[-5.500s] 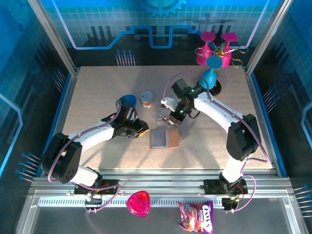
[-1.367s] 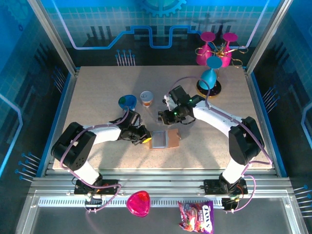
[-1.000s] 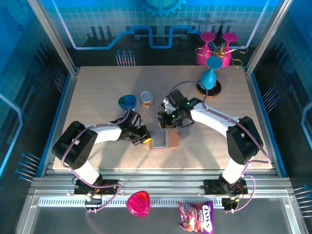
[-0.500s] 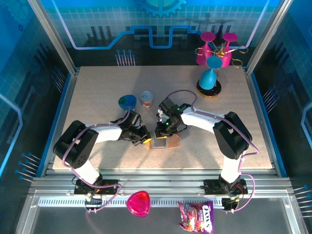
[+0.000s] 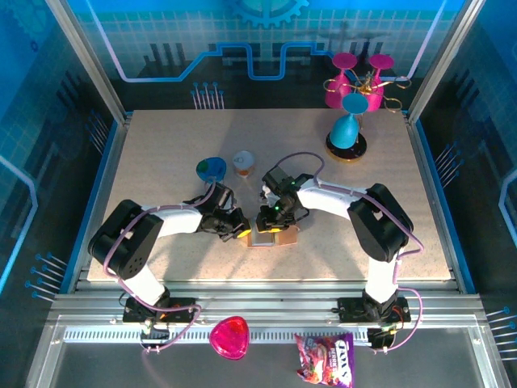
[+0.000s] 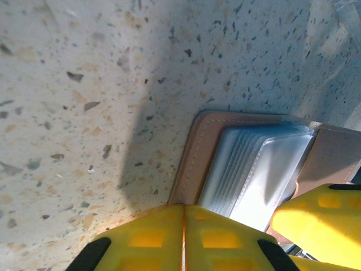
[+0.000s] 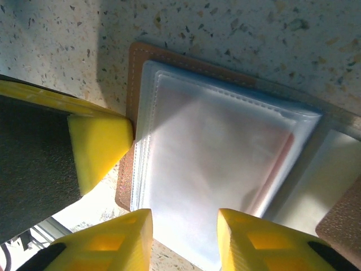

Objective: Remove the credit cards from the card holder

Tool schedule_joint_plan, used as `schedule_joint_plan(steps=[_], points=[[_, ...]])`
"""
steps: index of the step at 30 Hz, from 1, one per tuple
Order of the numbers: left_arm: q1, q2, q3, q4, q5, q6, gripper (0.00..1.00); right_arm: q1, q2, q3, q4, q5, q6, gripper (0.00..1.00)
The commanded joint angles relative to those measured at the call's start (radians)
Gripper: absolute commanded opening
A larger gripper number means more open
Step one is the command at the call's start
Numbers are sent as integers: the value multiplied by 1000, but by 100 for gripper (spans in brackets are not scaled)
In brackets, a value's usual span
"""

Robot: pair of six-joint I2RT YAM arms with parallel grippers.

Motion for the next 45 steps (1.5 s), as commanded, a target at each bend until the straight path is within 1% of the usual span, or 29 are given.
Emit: schedule_joint_plan(steps=[1, 14, 25, 28, 32, 36, 41, 42, 45], points=[[-5, 23, -2, -27, 1, 16, 8, 12, 10, -12, -32, 25, 1, 37], [-2, 32, -2, -38, 1, 26, 8, -7, -24, -42, -28, 41, 2, 38], [1, 21, 19, -64, -6, 28, 8, -34, -57, -79, 24, 1, 10, 38], [0, -10, 29, -72, -4, 20, 9, -43, -60, -103, 60, -18, 16, 38], [-3, -66, 62, -110, -6, 14, 12, -55, -73, -137, 115, -53, 30, 38], [-9, -98, 78, -103, 17, -9, 19, -67, -82, -166, 157, -78, 42, 38], [-30, -62, 93, -38, 78, -51, 22, -73, -86, -187, 182, -96, 48, 37], [-36, -47, 102, -38, 82, -54, 22, -74, -85, -188, 181, -96, 47, 37], [-52, -17, 117, -36, 78, -57, 27, -76, -85, -191, 181, -97, 47, 37]])
